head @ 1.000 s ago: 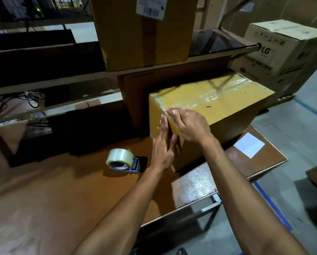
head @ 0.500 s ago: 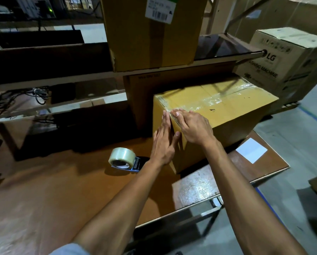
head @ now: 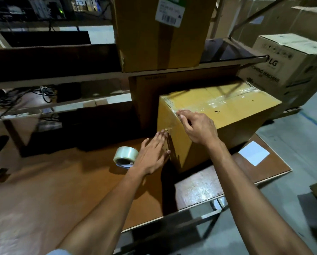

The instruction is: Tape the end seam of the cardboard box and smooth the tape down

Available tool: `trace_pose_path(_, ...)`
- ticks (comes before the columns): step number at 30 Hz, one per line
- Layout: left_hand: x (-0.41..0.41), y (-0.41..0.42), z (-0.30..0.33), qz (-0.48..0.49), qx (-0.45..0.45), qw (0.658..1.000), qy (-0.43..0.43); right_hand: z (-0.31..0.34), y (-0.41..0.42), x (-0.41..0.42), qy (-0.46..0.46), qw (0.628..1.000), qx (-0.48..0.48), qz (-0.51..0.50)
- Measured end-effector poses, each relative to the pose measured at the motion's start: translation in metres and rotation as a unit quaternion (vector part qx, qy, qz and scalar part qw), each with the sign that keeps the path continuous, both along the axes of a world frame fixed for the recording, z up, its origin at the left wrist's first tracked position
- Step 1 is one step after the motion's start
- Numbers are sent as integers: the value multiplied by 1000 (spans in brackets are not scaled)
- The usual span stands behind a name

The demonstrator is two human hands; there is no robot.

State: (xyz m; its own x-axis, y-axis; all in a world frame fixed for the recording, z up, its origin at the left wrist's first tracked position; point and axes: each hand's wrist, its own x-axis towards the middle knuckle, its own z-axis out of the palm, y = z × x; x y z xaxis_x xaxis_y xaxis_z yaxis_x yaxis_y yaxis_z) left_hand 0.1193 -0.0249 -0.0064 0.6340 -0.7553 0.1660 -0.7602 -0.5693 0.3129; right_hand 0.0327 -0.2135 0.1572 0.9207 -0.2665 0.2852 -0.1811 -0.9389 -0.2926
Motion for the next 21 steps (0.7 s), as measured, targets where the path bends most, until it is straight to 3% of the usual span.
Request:
trace_pose_path(5, 14, 28, 3, 9, 24, 999, -25, 1, 23, 1, -16, 994, -101, -33)
trace_pose_path(11, 32, 61, 2, 21, 37, 999, -29, -42, 68, 16, -14, 978, -204, -30)
trace_pose_path(15, 40, 83, 1, 36, 56, 997, -50, -79, 96, 25, -4, 984, -180, 11)
trace_pose_path(18, 45, 99, -3, 43, 62, 996, -54, -107, 108, 29, 73, 989, -130, -8)
trace_pose_path(21, 47, 115, -16, 40, 72, 996, -34, -136, 111, 33, 171, 984, 1, -48)
